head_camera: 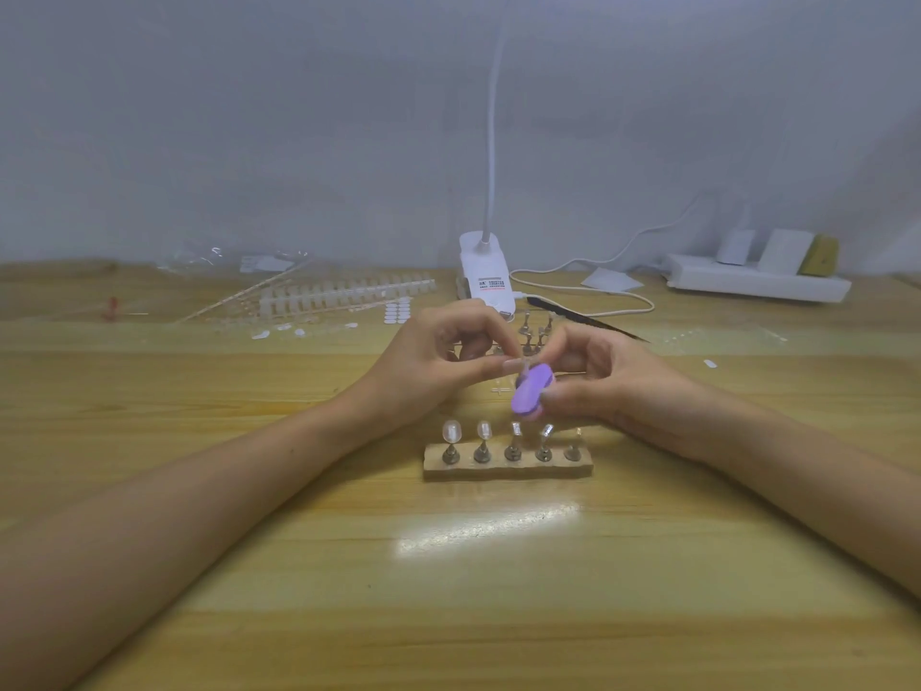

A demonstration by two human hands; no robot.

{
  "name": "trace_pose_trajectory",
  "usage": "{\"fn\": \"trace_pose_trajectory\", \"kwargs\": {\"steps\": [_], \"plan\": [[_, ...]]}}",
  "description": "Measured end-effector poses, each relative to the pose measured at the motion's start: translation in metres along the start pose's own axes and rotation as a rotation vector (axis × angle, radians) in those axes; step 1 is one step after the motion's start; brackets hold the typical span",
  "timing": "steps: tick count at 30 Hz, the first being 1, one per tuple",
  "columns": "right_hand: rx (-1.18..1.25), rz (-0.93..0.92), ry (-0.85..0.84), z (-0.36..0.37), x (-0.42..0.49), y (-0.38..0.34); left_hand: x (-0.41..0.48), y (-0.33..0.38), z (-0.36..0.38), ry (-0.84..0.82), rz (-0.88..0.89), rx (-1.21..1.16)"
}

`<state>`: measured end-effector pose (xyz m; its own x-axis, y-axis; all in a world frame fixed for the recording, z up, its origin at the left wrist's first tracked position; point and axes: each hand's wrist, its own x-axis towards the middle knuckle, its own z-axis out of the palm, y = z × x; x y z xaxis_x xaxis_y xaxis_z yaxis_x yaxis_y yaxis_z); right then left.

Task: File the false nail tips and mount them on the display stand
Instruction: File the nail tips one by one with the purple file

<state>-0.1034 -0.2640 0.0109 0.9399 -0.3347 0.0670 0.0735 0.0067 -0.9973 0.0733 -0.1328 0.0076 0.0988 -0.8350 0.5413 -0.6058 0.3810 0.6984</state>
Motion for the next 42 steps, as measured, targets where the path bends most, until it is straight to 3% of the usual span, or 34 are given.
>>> {"fn": "trace_pose_trajectory", "kwargs": {"steps": [3,7,10,13,17,25,29,39,42], "plan": [[0.065,-0.016,0.102,-0.001,0.000,-0.001,0.000,0.000,0.000,-0.009,0.003,-0.004],[-0.002,-0.001,-0.004,0.001,0.001,-0.001,0.001,-0.001,0.000,0.006,0.002,0.009],[0.047,0.002,0.083,-0.003,0.002,-0.001,0.001,-0.002,0.001,-0.008,0.009,0.007],[-0.013,0.021,-0.041,0.000,0.002,-0.001,0.001,-0.001,0.001,-0.005,0.008,0.011],[0.063,0.011,0.075,-0.005,0.004,0.000,0.001,0.000,0.001,-0.021,0.014,0.009],[0.022,0.062,-0.066,-0.005,0.003,-0.002,0.000,0.000,0.000,0.007,0.001,0.020],[0.080,0.024,0.083,-0.005,0.005,0.000,0.000,0.000,0.000,-0.020,0.003,0.018],[0.053,0.074,-0.047,-0.007,0.003,-0.003,0.000,-0.001,0.001,0.015,-0.012,0.012],[0.058,0.035,0.050,-0.004,0.003,-0.003,0.000,0.000,0.001,-0.012,-0.012,0.006]]}}
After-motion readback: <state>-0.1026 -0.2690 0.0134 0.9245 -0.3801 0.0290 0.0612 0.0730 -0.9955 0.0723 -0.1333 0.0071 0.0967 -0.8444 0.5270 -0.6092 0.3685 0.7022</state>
